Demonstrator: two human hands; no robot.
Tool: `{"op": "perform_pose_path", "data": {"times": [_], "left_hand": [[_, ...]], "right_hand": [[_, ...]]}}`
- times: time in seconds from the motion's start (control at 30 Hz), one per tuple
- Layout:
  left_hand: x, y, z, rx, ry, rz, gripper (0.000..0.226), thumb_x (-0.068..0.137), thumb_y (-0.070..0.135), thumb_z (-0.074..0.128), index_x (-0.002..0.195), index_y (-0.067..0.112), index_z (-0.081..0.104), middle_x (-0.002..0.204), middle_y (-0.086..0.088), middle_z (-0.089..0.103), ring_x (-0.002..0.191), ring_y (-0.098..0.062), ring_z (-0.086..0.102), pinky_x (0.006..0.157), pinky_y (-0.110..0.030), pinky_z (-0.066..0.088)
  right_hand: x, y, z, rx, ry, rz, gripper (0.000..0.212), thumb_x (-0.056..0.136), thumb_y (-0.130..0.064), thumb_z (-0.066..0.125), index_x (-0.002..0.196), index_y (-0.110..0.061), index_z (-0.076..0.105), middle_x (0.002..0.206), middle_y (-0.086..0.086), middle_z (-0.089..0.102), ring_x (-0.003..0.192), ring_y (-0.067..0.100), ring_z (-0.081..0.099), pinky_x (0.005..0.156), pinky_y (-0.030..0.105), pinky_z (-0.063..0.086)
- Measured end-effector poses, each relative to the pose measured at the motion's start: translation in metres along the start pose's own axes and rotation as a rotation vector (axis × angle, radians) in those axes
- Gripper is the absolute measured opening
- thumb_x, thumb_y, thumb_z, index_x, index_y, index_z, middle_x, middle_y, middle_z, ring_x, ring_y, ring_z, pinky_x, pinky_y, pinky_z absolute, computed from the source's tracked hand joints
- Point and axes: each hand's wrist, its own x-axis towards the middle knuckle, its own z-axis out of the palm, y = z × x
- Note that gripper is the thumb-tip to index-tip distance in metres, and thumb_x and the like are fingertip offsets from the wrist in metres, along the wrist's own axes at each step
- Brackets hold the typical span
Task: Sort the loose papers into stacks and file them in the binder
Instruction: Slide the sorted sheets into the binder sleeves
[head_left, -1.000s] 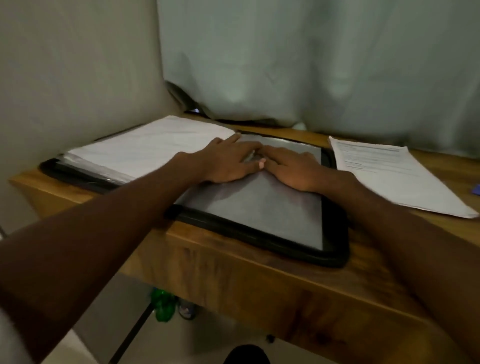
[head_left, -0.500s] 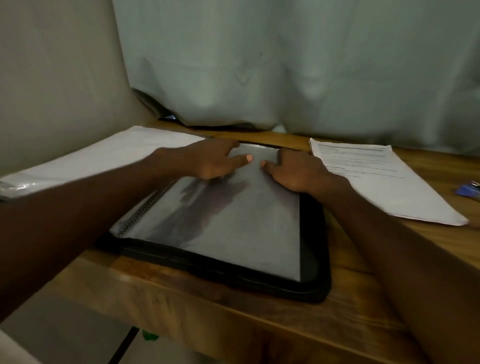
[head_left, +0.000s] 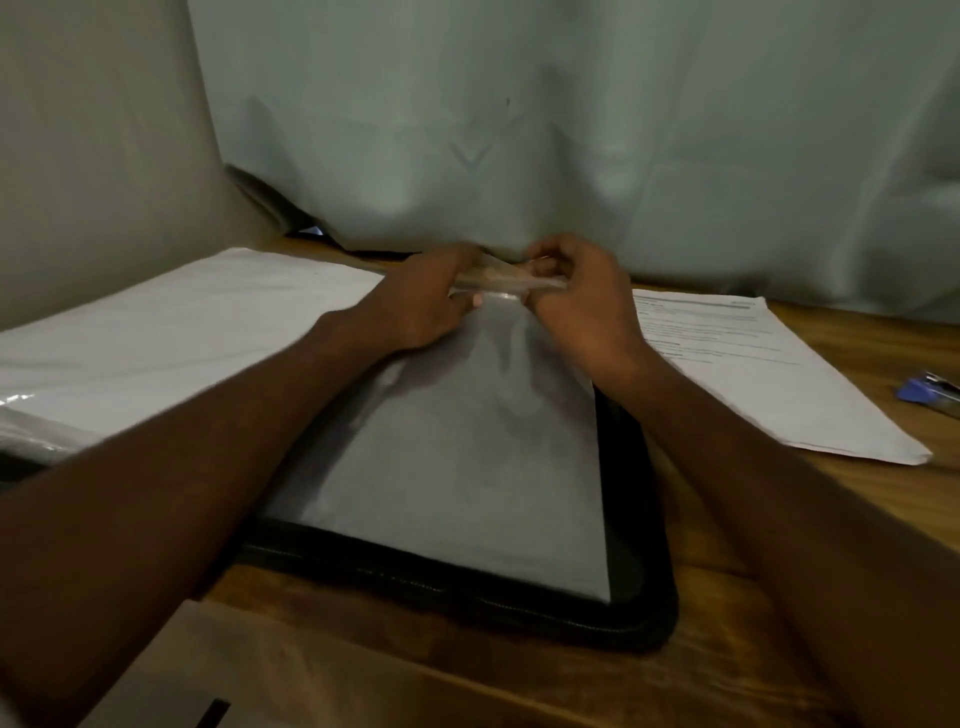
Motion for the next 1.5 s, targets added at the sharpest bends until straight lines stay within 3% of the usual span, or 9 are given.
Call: {"op": "perform_pose_path", "data": {"times": [0.13, 0.23, 0.33, 0.53, 0.7, 0.87, 1.07, 1.2, 1.5], "left_hand": [[0.002, 0.000, 0.002, -0.078, 0.096, -0.090, 0.028, 0.087, 0.020, 0.075, 0.112, 0.007, 0.072, 0.112, -0.012, 0.071, 0.105, -0.028, 0.064, 0.092, -0.036, 0.049], [0.004, 0.002, 0.001, -0.226, 0.214, -0.185, 0.019, 0.084, 0.010, 0.077, 0.102, 0.011, 0.071, 0.102, -0.003, 0.071, 0.094, -0.016, 0.063, 0.081, -0.017, 0.047], [0.002, 0.004, 0.002, -0.304, 0.281, -0.188, 0.018, 0.085, 0.007, 0.076, 0.101, 0.010, 0.069, 0.098, -0.001, 0.071, 0.087, -0.012, 0.064, 0.081, -0.020, 0.049], [0.009, 0.010, -0.009, -0.218, 0.278, -0.209, 0.015, 0.080, 0.008, 0.079, 0.084, 0.021, 0.072, 0.078, 0.003, 0.072, 0.069, -0.003, 0.061, 0.076, -0.026, 0.053], [0.041, 0.014, -0.034, -0.125, 0.044, -0.216, 0.011, 0.079, 0.013, 0.084, 0.078, 0.021, 0.076, 0.087, -0.002, 0.077, 0.077, -0.008, 0.067, 0.081, -0.023, 0.053], [0.035, 0.012, -0.009, -0.096, 0.049, -0.184, 0.007, 0.082, 0.014, 0.080, 0.087, 0.019, 0.079, 0.090, 0.002, 0.073, 0.086, -0.010, 0.064, 0.073, -0.009, 0.043], [0.029, 0.007, 0.011, -0.165, 0.106, -0.135, 0.007, 0.086, 0.010, 0.077, 0.094, 0.010, 0.078, 0.095, -0.006, 0.075, 0.096, -0.021, 0.067, 0.087, -0.026, 0.045], [0.028, 0.014, 0.017, -0.074, 0.060, -0.099, 0.007, 0.088, 0.017, 0.077, 0.093, 0.014, 0.076, 0.087, 0.000, 0.067, 0.086, -0.020, 0.064, 0.081, -0.030, 0.046], [0.025, 0.022, 0.014, -0.058, 0.067, -0.117, 0.033, 0.083, 0.003, 0.072, 0.112, 0.016, 0.074, 0.108, -0.008, 0.073, 0.101, -0.027, 0.066, 0.090, -0.030, 0.047]], "right_hand": [[-0.001, -0.007, -0.004, 0.218, 0.052, 0.064, 0.055, 0.072, -0.007, 0.077, 0.120, -0.030, 0.063, 0.104, -0.008, 0.064, 0.098, 0.012, 0.067, 0.092, 0.040, 0.058], [0.002, -0.009, -0.013, 0.420, 0.082, 0.263, 0.070, 0.074, -0.001, 0.082, 0.134, -0.020, 0.050, 0.101, -0.003, 0.060, 0.089, 0.018, 0.067, 0.082, 0.037, 0.060], [0.002, -0.007, -0.022, 0.542, 0.039, 0.409, 0.054, 0.075, 0.004, 0.083, 0.124, -0.007, 0.062, 0.102, 0.012, 0.070, 0.078, 0.022, 0.069, 0.067, 0.033, 0.060], [0.007, 0.004, -0.024, 0.462, 0.100, 0.404, 0.044, 0.070, 0.000, 0.087, 0.110, -0.012, 0.071, 0.106, 0.011, 0.072, 0.090, 0.027, 0.073, 0.082, 0.044, 0.063], [0.001, 0.002, -0.034, -0.067, 0.101, 0.192, 0.042, 0.081, -0.040, 0.076, 0.120, -0.024, 0.071, 0.113, 0.001, 0.073, 0.103, 0.021, 0.069, 0.091, 0.035, 0.057], [0.005, 0.018, -0.073, -0.672, 0.123, 0.198, 0.022, 0.091, -0.027, 0.066, 0.110, -0.016, 0.065, 0.114, 0.009, 0.068, 0.111, 0.033, 0.062, 0.097, 0.042, 0.046], [0.013, 0.079, -0.119, -0.902, 0.007, 0.634, 0.071, 0.069, -0.058, 0.061, 0.127, -0.017, 0.063, 0.138, 0.020, 0.058, 0.127, 0.046, 0.051, 0.109, 0.060, 0.036], [0.014, 0.101, -0.144, -0.909, -0.064, 0.591, 0.086, 0.072, -0.079, 0.049, 0.128, -0.015, 0.062, 0.133, 0.017, 0.063, 0.120, 0.043, 0.058, 0.104, 0.059, 0.045], [0.012, 0.078, -0.169, -0.492, 0.080, 0.667, 0.052, 0.074, -0.016, 0.088, 0.118, 0.000, 0.066, 0.118, 0.016, 0.069, 0.107, 0.034, 0.067, 0.094, 0.041, 0.056]]}}
